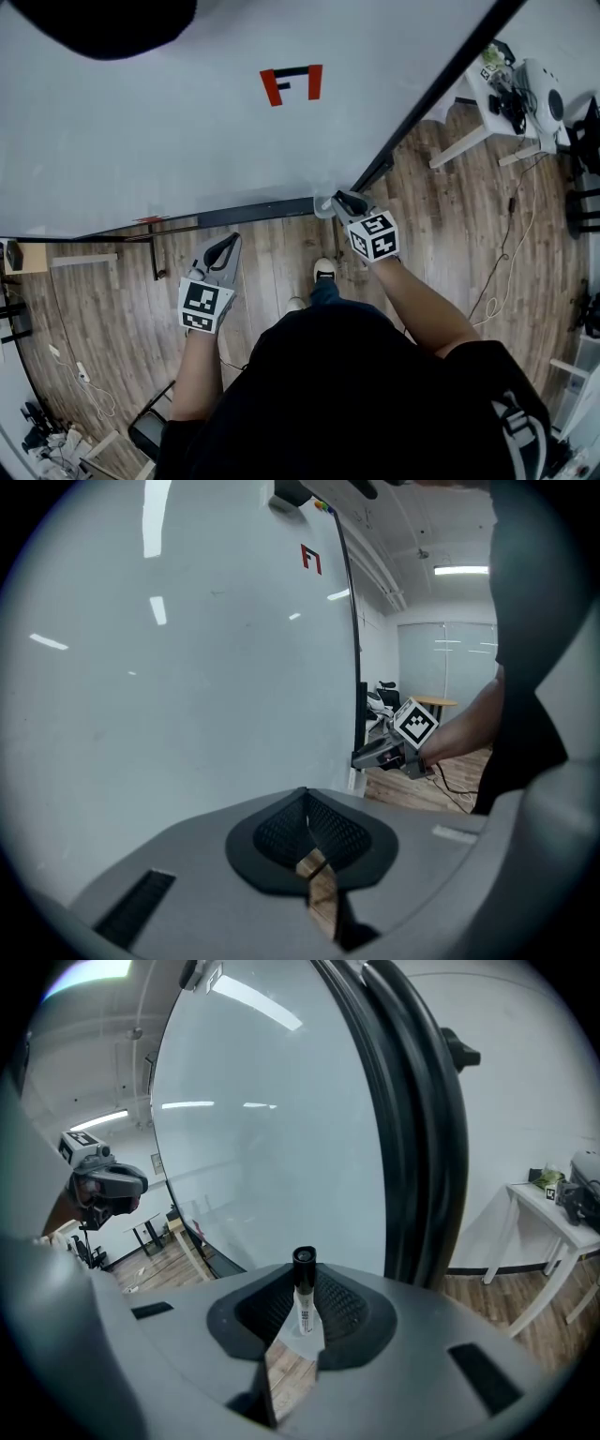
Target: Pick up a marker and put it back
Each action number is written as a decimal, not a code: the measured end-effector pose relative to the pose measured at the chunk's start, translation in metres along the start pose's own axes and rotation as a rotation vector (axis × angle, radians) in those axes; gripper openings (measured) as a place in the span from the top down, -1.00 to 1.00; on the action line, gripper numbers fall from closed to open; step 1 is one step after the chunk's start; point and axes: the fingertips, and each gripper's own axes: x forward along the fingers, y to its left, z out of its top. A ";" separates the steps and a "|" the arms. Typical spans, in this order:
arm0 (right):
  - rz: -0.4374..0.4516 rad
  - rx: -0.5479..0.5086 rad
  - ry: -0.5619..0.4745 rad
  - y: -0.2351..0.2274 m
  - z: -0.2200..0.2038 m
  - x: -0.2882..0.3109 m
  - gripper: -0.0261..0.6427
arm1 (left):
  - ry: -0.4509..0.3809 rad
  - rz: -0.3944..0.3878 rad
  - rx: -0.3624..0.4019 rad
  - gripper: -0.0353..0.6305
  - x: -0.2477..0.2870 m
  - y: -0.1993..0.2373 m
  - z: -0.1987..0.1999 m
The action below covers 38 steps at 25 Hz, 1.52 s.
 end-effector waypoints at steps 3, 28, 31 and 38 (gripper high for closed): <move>0.006 0.001 0.011 0.000 -0.004 0.004 0.74 | 0.001 -0.004 -0.001 0.86 0.003 0.000 0.000; -0.083 -0.036 0.029 -0.025 0.006 -0.021 0.60 | -0.036 -0.015 0.010 0.86 -0.009 -0.004 0.008; -0.100 -0.036 0.011 -0.023 0.012 -0.034 0.59 | -0.051 -0.018 0.019 0.86 -0.014 -0.005 0.011; -0.115 -0.039 -0.028 -0.010 0.026 -0.061 0.59 | -0.080 -0.031 0.040 0.86 -0.022 -0.007 0.016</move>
